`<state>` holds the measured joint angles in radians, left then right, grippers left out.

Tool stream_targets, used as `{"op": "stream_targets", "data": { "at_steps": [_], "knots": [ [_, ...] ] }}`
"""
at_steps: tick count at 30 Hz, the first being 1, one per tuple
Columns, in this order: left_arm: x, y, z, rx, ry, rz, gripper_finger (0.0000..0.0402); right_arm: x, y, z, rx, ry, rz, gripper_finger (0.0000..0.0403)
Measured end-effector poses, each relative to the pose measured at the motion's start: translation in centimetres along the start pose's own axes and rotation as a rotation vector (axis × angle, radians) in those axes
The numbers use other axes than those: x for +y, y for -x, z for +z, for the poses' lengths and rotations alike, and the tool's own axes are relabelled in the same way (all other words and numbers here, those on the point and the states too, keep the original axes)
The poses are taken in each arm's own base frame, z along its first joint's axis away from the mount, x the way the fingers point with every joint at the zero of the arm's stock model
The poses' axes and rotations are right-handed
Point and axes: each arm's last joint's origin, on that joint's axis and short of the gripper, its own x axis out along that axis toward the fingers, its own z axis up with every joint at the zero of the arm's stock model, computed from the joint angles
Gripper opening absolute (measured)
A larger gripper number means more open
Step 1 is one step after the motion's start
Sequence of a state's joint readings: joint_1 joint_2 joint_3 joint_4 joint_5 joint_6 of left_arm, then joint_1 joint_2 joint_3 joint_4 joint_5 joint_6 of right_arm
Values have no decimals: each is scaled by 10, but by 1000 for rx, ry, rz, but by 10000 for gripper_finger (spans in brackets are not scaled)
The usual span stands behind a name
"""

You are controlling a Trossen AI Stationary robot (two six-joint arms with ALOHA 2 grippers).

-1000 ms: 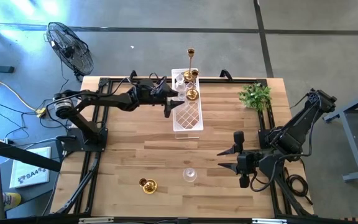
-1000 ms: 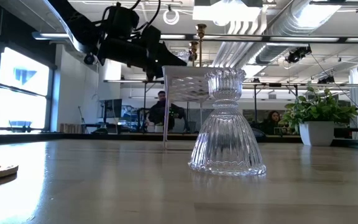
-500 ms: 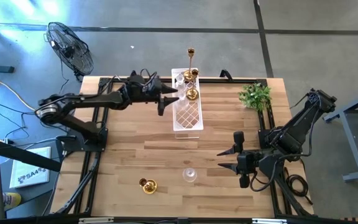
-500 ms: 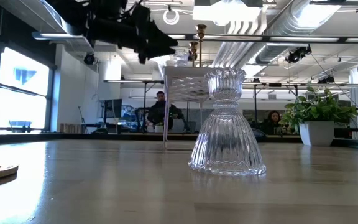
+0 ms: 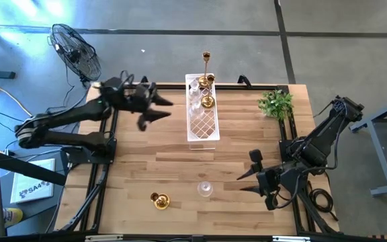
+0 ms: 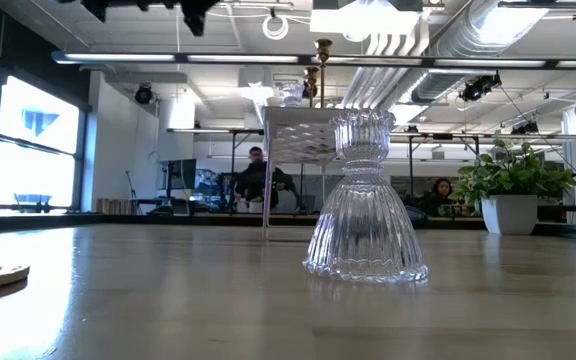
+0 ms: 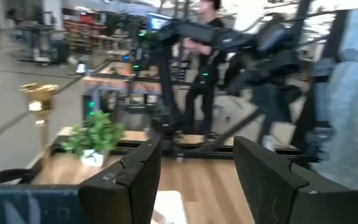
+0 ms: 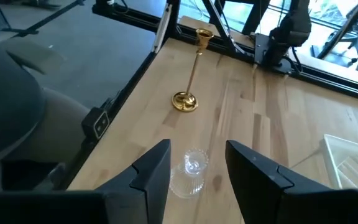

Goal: Pick & Place candle stick holders
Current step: Put the gold candle holder on the shelf aligned with the other gold candle holders

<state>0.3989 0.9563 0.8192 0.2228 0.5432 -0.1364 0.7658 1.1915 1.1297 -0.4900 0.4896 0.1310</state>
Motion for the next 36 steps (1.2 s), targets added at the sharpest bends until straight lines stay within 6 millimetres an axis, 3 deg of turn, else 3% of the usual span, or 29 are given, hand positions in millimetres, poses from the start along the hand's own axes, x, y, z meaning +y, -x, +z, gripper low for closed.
{"op": "stream_targets", "data": {
  "at_steps": [7, 14, 22, 30, 36],
  "knots": [
    [-51, 41, 12, 37, 20, -121, 192, 0, 0, 0, -1, -1, -10, 149],
    [-88, 69, -13, 322, 183, -205, 192, 0, 0, 0, -1, 5, -13, 149],
    [-129, 48, -48, 453, 230, -383, 192, -1, 0, 0, -4, 7, -35, 149],
    [-176, 30, -96, 669, 126, -375, 192, -1, 0, 0, -4, 7, -35, 149],
    [-208, 20, -124, 685, 56, -403, 192, -1, 0, 0, -4, 8, -33, 149]
  ]
}}
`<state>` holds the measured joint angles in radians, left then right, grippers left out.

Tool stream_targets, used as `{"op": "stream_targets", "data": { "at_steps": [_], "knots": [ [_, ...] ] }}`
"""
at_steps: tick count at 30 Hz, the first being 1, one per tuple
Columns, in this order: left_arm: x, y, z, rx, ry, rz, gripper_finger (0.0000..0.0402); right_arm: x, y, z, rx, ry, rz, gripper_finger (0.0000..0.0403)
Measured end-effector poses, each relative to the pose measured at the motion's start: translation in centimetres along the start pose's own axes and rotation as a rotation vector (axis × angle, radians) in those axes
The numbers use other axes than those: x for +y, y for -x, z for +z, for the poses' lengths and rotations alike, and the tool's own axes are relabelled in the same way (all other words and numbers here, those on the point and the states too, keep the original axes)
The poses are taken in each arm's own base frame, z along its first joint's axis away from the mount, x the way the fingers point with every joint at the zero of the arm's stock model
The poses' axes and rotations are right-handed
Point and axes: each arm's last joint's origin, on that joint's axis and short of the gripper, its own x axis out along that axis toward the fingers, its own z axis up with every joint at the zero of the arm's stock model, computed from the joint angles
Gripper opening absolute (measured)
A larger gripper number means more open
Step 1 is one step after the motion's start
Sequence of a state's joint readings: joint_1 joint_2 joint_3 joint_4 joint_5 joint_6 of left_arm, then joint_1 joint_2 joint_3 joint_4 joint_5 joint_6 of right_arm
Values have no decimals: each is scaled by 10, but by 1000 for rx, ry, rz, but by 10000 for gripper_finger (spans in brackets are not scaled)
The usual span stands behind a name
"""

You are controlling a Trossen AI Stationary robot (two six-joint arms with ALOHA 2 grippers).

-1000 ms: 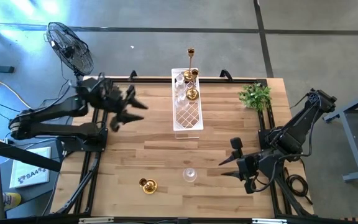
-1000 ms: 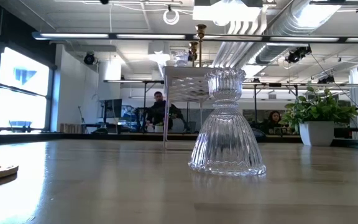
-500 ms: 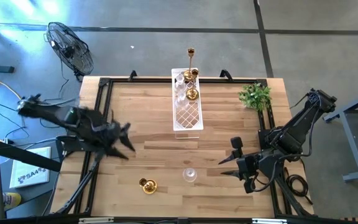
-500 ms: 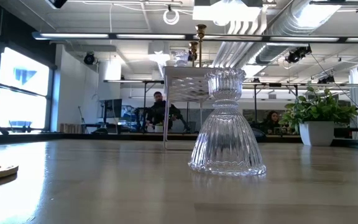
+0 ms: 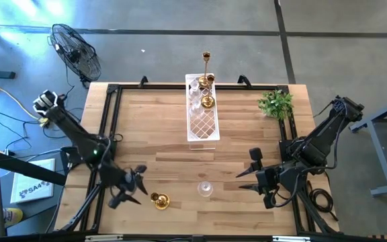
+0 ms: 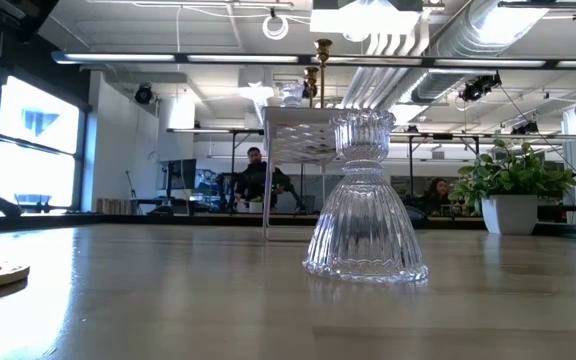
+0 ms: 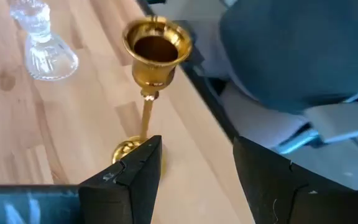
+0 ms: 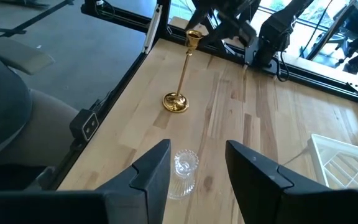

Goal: Pick & Place candle stick holders
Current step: Put the gold candle holder on the shelf aligned with the other gold candle holders

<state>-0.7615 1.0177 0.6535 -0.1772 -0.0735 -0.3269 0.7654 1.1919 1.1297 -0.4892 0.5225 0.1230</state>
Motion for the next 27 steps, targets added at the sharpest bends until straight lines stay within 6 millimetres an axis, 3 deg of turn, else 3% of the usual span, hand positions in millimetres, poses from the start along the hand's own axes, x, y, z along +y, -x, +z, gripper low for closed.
{"op": "stream_targets", "data": {
  "at_steps": [8, 22, 27],
  "knots": [
    [2, -23, -5, -15, 7, 164, 192, 0, 0, 0, 0, 0, 2, 149],
    [0, -44, -4, -49, 53, 131, 192, 0, 0, 0, 1, 19, 3, 149],
    [2, -49, -2, -102, 12, 227, 192, 0, 0, 0, 1, 19, 3, 149]
  ]
}}
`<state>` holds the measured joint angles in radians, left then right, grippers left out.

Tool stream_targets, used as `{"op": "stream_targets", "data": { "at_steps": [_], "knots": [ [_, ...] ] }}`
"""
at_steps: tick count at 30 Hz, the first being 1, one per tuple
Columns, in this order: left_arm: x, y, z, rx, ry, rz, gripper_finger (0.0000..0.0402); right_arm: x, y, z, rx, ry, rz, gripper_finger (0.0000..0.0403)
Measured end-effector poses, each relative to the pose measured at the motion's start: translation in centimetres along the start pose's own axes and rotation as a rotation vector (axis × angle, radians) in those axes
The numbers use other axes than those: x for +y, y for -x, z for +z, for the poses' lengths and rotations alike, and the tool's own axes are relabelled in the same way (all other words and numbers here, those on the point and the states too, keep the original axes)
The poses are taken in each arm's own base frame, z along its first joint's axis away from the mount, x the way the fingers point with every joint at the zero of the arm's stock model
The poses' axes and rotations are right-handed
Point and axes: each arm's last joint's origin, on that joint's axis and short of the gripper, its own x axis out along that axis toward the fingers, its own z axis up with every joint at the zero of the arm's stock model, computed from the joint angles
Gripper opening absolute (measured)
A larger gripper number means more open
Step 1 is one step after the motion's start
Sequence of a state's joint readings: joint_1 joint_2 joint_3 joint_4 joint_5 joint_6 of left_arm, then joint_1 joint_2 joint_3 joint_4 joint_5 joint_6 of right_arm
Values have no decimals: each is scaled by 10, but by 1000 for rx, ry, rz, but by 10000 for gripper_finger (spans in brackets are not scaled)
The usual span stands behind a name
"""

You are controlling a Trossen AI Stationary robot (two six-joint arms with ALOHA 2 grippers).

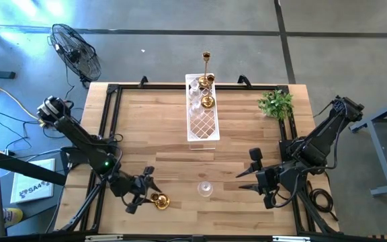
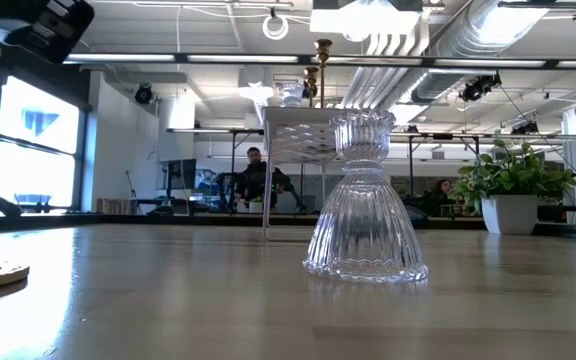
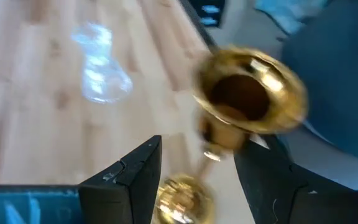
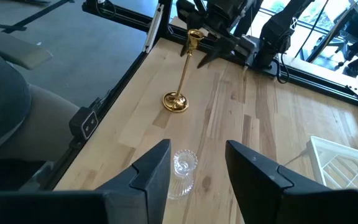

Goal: Pick & Place candle stick holders
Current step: Put the gold candle holder on the shelf aligned with the other gold candle holders

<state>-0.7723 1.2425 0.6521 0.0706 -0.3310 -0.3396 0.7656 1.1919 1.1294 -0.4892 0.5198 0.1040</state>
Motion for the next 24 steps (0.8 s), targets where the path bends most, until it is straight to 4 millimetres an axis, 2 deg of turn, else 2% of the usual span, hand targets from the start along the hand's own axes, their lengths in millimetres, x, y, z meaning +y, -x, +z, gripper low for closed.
{"op": "stream_targets", "data": {
  "at_steps": [10, 13, 17, 24],
  "knots": [
    [0, 0, 0, -6, 1, 18, 192, 0, 0, 0, -1, 0, -3, 149],
    [1, 0, 0, -13, -6, 40, 181, 0, 0, 0, 0, 0, -4, 149],
    [2, 0, 0, -17, -28, 51, 141, 0, 0, 0, 0, 0, -4, 149],
    [3, 0, 0, -24, -56, 85, 38, 0, 0, 0, 0, 0, -4, 149]
  ]
}}
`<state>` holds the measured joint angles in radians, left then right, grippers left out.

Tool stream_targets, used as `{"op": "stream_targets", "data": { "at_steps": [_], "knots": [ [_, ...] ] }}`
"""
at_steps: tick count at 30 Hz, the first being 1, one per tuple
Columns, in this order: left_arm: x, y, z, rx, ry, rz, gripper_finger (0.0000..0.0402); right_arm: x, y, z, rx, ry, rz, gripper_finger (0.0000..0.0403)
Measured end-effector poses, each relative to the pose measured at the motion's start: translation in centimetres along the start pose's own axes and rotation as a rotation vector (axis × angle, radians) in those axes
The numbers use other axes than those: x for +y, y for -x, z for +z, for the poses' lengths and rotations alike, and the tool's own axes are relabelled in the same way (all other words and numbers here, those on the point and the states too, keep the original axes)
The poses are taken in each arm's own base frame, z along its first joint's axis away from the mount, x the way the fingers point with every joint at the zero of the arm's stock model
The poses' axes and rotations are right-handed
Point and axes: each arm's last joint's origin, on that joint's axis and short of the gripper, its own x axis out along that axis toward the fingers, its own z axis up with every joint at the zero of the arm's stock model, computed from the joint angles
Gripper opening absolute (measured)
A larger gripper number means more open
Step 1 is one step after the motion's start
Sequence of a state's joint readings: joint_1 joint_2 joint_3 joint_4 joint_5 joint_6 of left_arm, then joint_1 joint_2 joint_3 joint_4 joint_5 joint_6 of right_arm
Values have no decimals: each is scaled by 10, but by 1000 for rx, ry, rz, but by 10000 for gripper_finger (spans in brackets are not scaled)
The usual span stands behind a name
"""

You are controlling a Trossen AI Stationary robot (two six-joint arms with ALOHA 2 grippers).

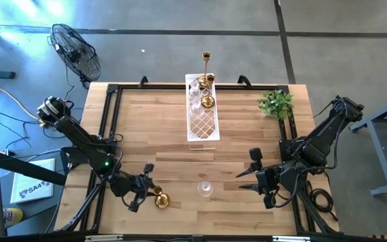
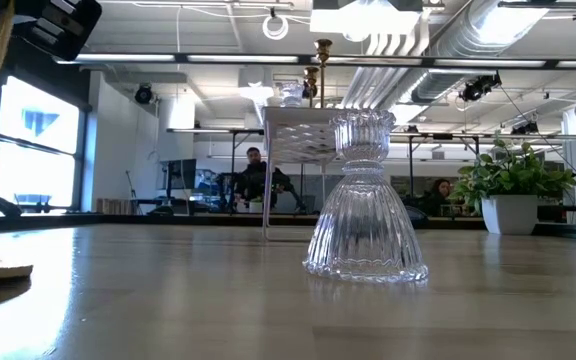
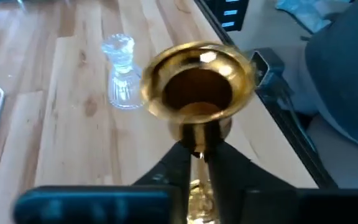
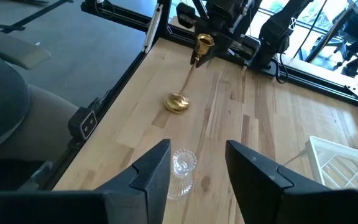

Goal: Pick & Place candle stick holders
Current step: Put the gold candle holder on the shelf aligned with the other gold candle holders

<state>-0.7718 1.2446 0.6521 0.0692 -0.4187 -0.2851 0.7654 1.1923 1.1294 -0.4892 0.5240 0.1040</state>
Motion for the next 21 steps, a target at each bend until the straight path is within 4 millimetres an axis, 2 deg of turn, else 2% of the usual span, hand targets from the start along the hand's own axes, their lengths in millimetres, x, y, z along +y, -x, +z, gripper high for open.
{"op": "stream_targets", "data": {
  "at_steps": [3, 7, 13, 21],
  "knots": [
    [1, 0, 0, -5, -27, 37, 12, 0, 0, 0, 0, 0, 0, 149],
    [2, 0, 0, -17, -31, 71, 21, 0, 0, 0, 0, 0, 0, 149],
    [3, 0, 3, -46, -47, 123, 8, 0, 0, 0, 1, 0, -1, 149],
    [-1, 4, 26, -104, -152, 163, 4, -1, 0, 0, -2, -2, -29, 149]
  ]
}}
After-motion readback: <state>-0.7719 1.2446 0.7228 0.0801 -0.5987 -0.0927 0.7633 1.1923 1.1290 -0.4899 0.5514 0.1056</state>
